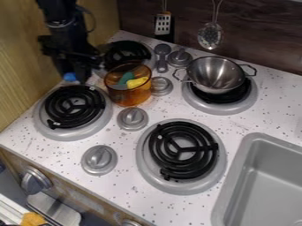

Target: Put blue knife in silver container on the right side of stove

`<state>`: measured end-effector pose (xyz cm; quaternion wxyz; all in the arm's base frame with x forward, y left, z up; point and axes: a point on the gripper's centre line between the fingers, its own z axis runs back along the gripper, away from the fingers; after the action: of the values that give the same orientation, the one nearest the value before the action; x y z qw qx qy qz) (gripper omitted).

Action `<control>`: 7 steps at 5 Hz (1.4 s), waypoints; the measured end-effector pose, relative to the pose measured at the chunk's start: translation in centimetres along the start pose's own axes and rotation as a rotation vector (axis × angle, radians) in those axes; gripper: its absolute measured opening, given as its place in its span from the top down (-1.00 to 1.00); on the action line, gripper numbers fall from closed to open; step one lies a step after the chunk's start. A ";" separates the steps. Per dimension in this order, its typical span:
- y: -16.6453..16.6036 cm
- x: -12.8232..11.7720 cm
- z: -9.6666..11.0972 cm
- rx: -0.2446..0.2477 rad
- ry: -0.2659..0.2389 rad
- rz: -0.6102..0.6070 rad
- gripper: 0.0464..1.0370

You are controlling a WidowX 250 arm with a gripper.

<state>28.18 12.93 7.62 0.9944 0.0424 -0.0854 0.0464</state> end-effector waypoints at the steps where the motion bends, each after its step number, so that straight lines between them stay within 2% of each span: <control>1: -2.9 1.1 0.8 -0.051 0.004 -0.070 0.25; 2: -6.3 1.3 2.0 -0.047 -0.020 -0.102 0.25; 3: -8.5 1.3 2.0 -0.043 -0.017 -0.138 0.25; 4: -11.4 1.8 1.9 -0.056 -0.044 -0.184 0.25; 5: -13.2 2.4 1.2 -0.068 -0.025 -0.207 0.25; 6: -15.0 2.8 1.0 -0.074 -0.059 -0.225 0.25; 7: -15.7 3.7 0.2 -0.081 -0.073 -0.217 0.25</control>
<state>33.35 -2.31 7.23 0.9907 0.0127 -0.1182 -0.0668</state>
